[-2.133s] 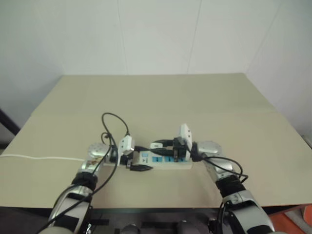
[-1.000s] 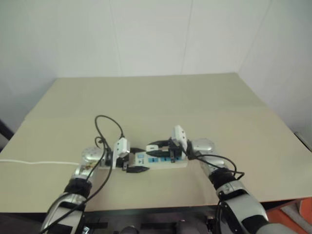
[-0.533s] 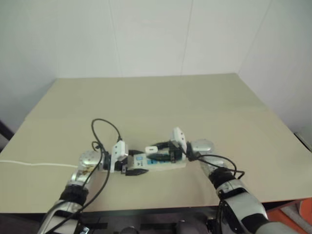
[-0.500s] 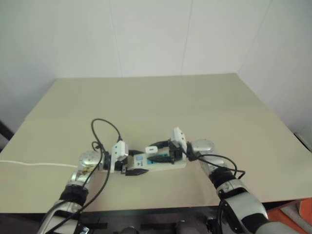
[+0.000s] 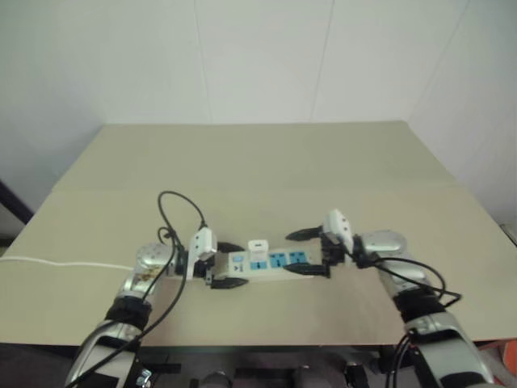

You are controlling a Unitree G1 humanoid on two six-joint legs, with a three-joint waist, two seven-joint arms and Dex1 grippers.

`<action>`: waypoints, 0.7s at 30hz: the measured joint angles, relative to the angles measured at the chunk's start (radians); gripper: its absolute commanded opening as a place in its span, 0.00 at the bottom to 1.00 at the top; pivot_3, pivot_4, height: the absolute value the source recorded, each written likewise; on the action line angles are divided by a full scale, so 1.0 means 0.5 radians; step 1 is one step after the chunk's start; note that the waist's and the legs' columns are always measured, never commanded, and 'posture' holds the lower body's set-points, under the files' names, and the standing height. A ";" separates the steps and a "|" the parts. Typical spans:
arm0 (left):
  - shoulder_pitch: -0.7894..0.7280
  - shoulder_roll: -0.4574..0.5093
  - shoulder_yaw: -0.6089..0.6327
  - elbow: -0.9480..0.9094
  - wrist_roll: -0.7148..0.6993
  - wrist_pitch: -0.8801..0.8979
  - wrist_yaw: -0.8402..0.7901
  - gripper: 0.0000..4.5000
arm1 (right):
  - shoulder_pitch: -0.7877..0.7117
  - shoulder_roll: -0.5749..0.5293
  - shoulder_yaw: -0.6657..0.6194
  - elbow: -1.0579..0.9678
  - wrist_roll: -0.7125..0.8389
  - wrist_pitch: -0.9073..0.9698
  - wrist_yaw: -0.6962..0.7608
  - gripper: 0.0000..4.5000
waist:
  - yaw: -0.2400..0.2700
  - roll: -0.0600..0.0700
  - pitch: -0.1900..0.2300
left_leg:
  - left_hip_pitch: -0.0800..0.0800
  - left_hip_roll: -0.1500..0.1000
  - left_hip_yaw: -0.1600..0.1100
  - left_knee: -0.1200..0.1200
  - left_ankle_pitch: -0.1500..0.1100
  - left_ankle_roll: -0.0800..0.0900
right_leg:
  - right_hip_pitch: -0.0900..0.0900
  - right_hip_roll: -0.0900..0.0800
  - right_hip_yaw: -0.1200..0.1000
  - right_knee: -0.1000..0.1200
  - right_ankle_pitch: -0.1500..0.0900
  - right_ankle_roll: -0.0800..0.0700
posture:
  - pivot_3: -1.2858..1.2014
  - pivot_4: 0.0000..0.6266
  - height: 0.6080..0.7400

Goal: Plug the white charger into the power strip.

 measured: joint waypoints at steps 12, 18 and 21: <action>0.688 0.837 0.750 -1.125 -0.627 0.897 0.029 0.99 | 0.709 -0.577 -0.699 -0.673 0.305 0.250 -0.158 1.00 | 0.001 0.003 0.021 | 0.000 0.003 0.003 -0.002 0.000 0.000 | -0.002 0.000 0.001 -0.003 -0.003 0.003 | 0.52 0.24 1.00; 0.938 0.891 1.001 -1.113 -0.596 0.924 0.219 0.99 | 1.009 -0.645 -0.961 -0.856 0.314 0.328 -0.369 1.00 | 0.009 0.002 0.022 | 0.000 0.004 0.006 -0.003 0.000 0.000 | 0.000 -0.001 0.001 -0.005 -0.004 0.003 | 0.52 0.24 1.00; 0.991 0.891 1.011 -1.122 -0.590 0.985 0.278 0.99 | 1.097 -0.652 -1.009 -0.935 0.323 0.378 -0.423 1.00 | 0.010 0.000 0.023 | 0.001 0.004 0.007 -0.003 0.000 0.000 | 0.001 -0.001 0.001 -0.005 -0.004 0.003 | 0.52 0.24 1.00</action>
